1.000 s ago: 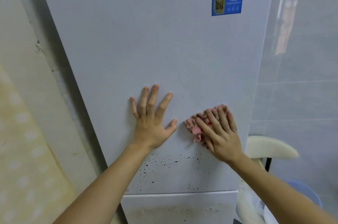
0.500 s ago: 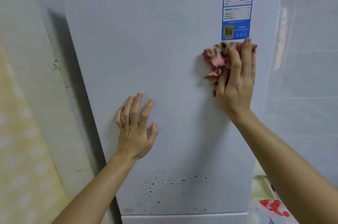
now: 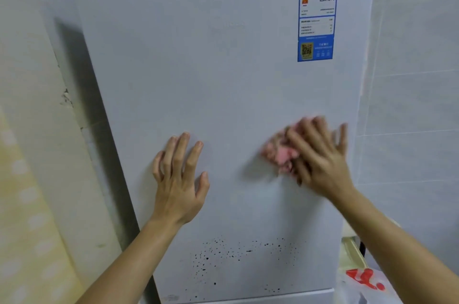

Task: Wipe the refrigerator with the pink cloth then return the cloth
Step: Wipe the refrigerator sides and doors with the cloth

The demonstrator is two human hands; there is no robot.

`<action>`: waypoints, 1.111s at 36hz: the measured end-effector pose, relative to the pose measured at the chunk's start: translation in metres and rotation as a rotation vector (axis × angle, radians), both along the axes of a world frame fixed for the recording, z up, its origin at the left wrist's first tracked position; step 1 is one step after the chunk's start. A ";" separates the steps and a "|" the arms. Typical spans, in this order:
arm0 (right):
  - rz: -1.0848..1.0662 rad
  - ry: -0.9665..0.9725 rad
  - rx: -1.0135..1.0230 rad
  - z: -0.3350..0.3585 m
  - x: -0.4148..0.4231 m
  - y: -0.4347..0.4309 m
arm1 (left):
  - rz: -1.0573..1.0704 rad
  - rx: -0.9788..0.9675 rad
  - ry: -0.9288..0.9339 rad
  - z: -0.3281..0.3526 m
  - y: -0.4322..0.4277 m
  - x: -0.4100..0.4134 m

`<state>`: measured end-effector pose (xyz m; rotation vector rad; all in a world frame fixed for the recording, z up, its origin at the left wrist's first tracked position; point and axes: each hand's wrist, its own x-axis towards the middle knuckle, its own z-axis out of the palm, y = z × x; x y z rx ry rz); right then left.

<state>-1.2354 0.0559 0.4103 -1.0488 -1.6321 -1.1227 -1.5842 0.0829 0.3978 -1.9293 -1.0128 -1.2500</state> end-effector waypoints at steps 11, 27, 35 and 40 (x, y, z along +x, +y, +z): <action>-0.014 0.363 0.042 -0.019 -0.021 0.002 | -0.003 0.025 -0.007 -0.004 0.002 0.006; 0.253 0.944 -0.330 -0.042 0.019 -0.019 | 0.008 0.038 -0.140 -0.010 0.007 0.033; 0.159 1.013 -0.073 -0.012 -0.006 -0.010 | -0.036 0.078 -0.039 -0.012 0.002 0.065; 0.071 0.947 -0.242 -0.115 -0.009 -0.027 | -0.008 0.079 -0.045 -0.014 0.005 0.073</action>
